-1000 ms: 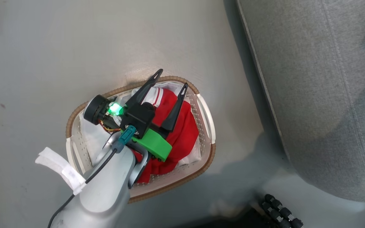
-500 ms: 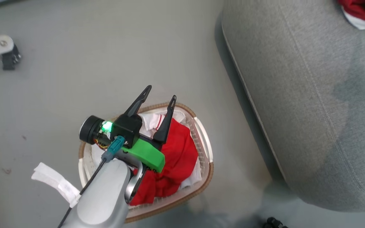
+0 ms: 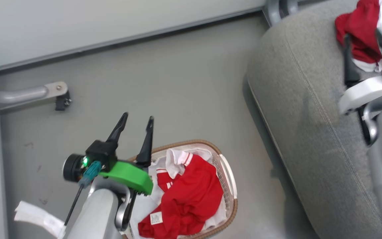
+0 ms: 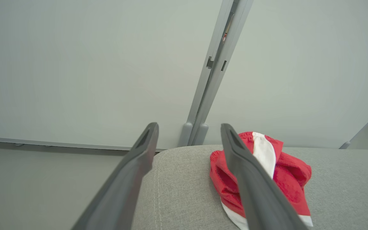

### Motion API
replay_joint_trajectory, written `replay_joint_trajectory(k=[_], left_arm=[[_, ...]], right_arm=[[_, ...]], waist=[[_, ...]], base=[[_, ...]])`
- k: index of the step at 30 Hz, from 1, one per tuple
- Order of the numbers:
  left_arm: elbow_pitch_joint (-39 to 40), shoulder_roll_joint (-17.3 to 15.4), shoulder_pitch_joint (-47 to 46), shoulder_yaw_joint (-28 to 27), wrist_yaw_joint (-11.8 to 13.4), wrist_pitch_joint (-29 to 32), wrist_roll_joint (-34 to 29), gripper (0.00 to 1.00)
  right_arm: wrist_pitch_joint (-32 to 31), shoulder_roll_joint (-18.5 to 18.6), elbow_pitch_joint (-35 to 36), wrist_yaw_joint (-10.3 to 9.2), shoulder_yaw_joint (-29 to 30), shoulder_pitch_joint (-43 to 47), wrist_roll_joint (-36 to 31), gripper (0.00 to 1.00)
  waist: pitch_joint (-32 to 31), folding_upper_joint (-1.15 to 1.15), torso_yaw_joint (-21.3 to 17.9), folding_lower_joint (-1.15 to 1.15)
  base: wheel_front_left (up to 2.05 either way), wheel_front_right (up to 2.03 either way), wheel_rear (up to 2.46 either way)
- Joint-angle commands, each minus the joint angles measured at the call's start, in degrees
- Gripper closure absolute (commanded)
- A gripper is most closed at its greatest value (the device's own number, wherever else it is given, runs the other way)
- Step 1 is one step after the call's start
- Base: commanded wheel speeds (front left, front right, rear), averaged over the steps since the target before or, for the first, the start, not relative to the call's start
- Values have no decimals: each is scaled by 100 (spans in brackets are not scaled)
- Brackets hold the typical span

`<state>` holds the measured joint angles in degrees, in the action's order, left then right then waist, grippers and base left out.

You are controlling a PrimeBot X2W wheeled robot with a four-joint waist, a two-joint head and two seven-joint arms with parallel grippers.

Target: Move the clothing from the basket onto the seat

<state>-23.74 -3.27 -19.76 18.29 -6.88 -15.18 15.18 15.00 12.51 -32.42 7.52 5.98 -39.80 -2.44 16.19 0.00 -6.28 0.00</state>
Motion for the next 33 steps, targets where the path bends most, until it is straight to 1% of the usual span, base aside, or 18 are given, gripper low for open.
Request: replay_joint_trajectory(k=[1, 5, 11, 16, 21, 24, 33], left_arm=[[3, -10, 192, -112, 36, 5, 19, 0], [50, -13, 475, -494, 90, 4, -44, 0], [106, 17, 863, -954, 134, 4, -83, 0], [172, 28, 1131, -1236, 151, 5, -50, 0], [250, 34, 1339, -1377, 142, 5, 61, 0], [275, 35, 1474, -1362, 157, 5, 119, 0], [343, 34, 1829, -1350, 215, 4, 277, 0]], right_arm=[[28, -82, 53, -7, -80, 185, 71, 0], [28, -333, 180, -6, -312, 448, 245, 0], [29, -704, 434, -6, -459, 1022, 402, 0], [28, -881, 761, -6, -538, 1551, 400, 0], [29, -941, 1154, -6, -532, 2088, 430, 0], [28, -953, 1360, -6, -589, 2449, 668, 0], [29, -952, 1601, -6, -679, 3313, 1152, 0]], waist=[[-483, 0, 421, 0], [-613, 0, 554, 0], [-756, 0, 688, 0], [-830, 0, 742, 0], [-934, 0, 793, 0], [-1052, 0, 816, 0], [-1363, 0, 838, 0]], base=[[0, 0, 0], [0, 0, 0], [0, 0, 0], [0, 0, 0], [0, 0, 0], [0, 0, 0], [0, 0, 0]])
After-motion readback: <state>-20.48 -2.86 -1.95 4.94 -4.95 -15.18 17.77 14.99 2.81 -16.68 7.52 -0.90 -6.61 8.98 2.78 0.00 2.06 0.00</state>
